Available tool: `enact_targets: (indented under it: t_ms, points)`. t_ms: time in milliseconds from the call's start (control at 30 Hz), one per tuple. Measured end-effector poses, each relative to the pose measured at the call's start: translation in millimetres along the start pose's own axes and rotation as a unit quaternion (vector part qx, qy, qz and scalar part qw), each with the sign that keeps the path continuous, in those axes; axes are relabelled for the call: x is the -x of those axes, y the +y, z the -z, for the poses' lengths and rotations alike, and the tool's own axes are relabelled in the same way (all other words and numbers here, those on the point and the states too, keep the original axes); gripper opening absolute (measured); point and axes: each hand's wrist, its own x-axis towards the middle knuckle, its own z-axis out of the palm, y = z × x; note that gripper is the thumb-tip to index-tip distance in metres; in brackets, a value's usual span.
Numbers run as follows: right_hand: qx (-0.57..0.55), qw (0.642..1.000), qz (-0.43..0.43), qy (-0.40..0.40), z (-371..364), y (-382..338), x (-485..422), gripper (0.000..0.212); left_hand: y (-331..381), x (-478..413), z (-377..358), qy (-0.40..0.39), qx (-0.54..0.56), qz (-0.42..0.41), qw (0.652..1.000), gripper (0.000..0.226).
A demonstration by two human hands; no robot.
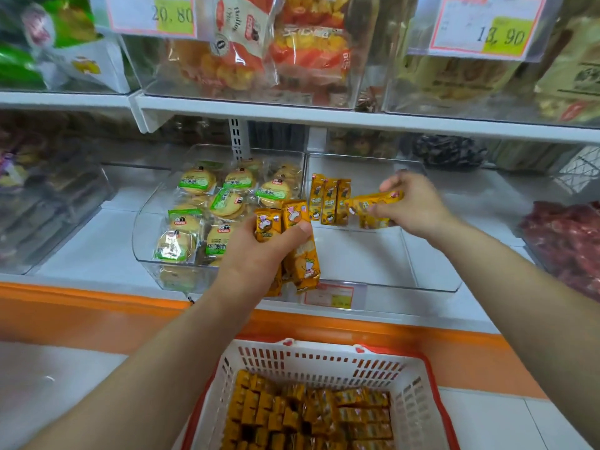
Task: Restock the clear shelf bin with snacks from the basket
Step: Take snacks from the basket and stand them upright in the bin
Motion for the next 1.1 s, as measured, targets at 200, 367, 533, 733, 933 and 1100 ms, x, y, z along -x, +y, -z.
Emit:
enact_targets:
  t_ms: [200, 367, 533, 733, 933, 1100]
  points:
    - [0.233, 0.971, 0.042, 0.012, -23.4, 16.9, -69.4, 0.046, -2.0, -5.9, -0.6, 0.039, 0.01, -0.016, 0.999, 0.03]
    - [0.225, 0.973, 0.022, 0.043, -36.9, 28.3, -93.1, 0.049, -3.9, -11.4, -2.1, 0.068, 0.017, -0.021, 0.997, 0.032]
    - [0.246, 0.966, 0.054, 0.048, -51.2, 46.6, -100.6, 0.034, -4.0, -15.6, -3.8, 0.084, 0.014, -0.025, 0.996, 0.033]
    - [0.158, 0.983, 0.029, 0.087, -58.8, 54.9, -100.0, 0.04, -4.2, -16.0, -5.4, 0.079, 0.016, -0.023, 0.997, 0.034]
    - [0.182, 0.98, -0.002, 0.08, -51.6, 61.6, -92.2, 0.041, -2.7, -13.8, -5.0, 0.075, 0.01, -0.024, 0.997, 0.033]
    - [0.301, 0.952, -0.056, 0.004, -45.8, 72.3, -85.3, 0.048, -2.6, -11.5, -3.9, 0.067, 0.01, -0.026, 0.997, 0.031]
